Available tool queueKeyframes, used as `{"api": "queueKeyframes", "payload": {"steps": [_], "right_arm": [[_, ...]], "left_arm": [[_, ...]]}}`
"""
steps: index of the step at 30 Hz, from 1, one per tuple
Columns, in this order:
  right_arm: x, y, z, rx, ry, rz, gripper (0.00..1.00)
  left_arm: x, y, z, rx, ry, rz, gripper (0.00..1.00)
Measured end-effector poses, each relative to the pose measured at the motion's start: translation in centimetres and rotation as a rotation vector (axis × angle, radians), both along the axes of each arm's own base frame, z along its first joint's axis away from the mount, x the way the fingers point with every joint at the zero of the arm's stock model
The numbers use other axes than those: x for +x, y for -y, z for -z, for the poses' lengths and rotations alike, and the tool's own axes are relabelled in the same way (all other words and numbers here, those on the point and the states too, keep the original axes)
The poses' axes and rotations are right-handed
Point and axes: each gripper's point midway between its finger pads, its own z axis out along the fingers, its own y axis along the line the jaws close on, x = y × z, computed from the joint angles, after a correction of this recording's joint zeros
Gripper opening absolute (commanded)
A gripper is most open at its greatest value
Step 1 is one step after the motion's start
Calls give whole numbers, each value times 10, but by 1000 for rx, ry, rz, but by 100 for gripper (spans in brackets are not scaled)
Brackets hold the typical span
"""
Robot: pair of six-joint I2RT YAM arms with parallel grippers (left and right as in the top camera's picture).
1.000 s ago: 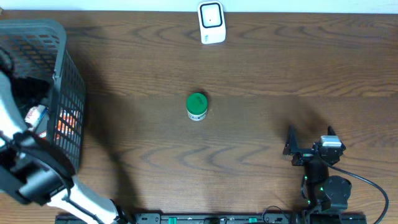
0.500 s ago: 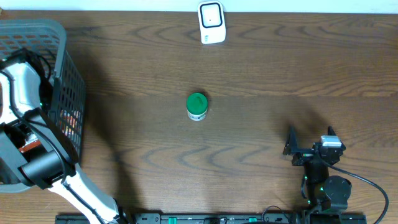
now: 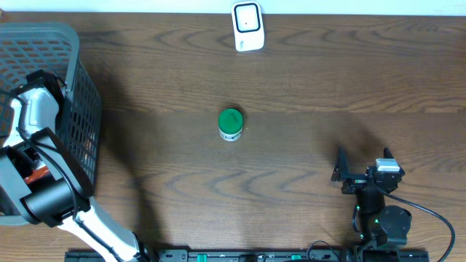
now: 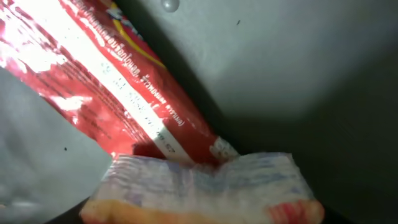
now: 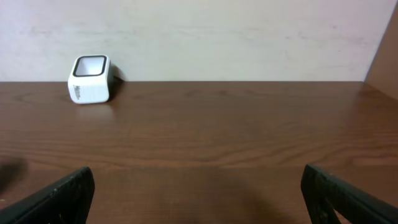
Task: Scan the item barcode
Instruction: 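Reach the left gripper into the basket and grasp the orange packet, then place the orange packet right of the jar with the left gripper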
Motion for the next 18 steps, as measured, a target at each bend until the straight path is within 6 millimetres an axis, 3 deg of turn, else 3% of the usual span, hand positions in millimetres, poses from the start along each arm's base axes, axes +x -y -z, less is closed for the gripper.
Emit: {"api": "queueKeyframes", "payload": {"steps": [5,8,10,14,16,18], "right_arm": [[0,0,0,0,0,0,99],[0,0,0,0,0,0,99],[0,0,0,0,0,0,99],[0,0,0,0,0,0,99],[0,0,0,0,0,0,99],[0,0,0,0,0,0,99]], "left_arm": [[-9,1,-7,-18,-33,22,62],[-7,-4,-31,-3,1,26,62],[2,-14,-66,43,86,24,62],[19,-32,-180,190,394,9,63],[19,-30,-241,260,575,14,63],[16,-15,-294,297,746,44,62]]}}
